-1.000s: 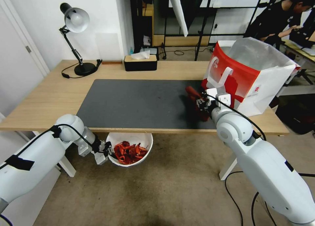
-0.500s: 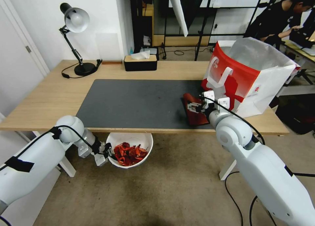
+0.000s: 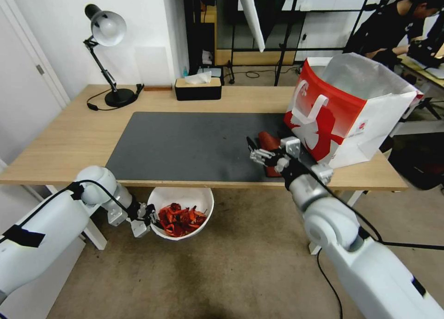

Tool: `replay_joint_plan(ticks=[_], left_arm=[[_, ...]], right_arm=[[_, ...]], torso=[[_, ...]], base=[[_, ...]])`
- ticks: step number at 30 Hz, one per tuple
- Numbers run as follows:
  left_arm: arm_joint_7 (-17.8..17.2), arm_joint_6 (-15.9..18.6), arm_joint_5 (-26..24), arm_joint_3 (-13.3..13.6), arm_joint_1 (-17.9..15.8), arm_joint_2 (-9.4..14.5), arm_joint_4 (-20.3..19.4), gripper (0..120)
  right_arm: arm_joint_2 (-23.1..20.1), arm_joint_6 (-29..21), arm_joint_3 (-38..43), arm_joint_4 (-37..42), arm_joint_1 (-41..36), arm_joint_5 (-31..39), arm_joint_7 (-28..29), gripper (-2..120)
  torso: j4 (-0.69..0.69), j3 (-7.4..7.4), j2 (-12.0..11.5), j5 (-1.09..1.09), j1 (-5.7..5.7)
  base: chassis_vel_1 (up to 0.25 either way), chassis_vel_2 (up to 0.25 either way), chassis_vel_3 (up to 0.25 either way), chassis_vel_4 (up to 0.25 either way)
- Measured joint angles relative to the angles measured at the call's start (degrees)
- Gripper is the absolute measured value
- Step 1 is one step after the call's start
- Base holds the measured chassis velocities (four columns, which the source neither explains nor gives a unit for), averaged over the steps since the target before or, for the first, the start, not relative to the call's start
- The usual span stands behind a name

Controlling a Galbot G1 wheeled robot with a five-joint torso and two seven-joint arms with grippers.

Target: Sweep shrimp from table into container with towel, then put container into takeout bag.

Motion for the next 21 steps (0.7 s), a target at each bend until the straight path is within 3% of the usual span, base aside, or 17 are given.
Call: replay_joint_plan(ticks=[7,10,11,14,21], left_arm=[[-0.27,-0.03,0.53,-0.48,1.33,0.09,-0.90,0],[-0.38,-0.10,0.72,-0.95,2.14,-0.19,-0.95,0],[-0.38,-0.10,0.72,-0.95,2.14,-0.19,-0.95,0],[-0.48,-0.29,1.29,-1.31,3.20,-0.36,-1.47,0],[-0.64,-0.63,3.26,-1.82,6.91,0.08,-3.77,0]], right_arm=[[3.13,8.95,3.94,2.32,-11.64,-10.95,-2.53,100],[8.15,17.18,5.92,3.87,-23.50,-18.05,-1.37,100],[8.15,17.18,5.92,3.87,-23.50,-18.05,-1.37,100],[13.36,24.02,5.92,1.90,-31.65,-23.16,0.62,100],[16.56,27.45,5.56,-0.46,-34.66,-25.22,1.71,100]], torso=[[0.01,0.00,0.00,0.01,0.00],[-0.01,-0.01,0.01,0.00,-0.01],[-0.01,-0.01,0.01,0.00,-0.01],[-0.01,-0.01,0.01,0.00,-0.01],[0.00,0.00,0.01,0.01,-0.01]], base=[[0.000,0.000,0.000,0.000],[0.000,0.000,0.000,0.000],[0.000,0.000,0.000,0.000],[0.000,0.000,0.000,0.000],[0.000,0.000,0.000,0.000]])
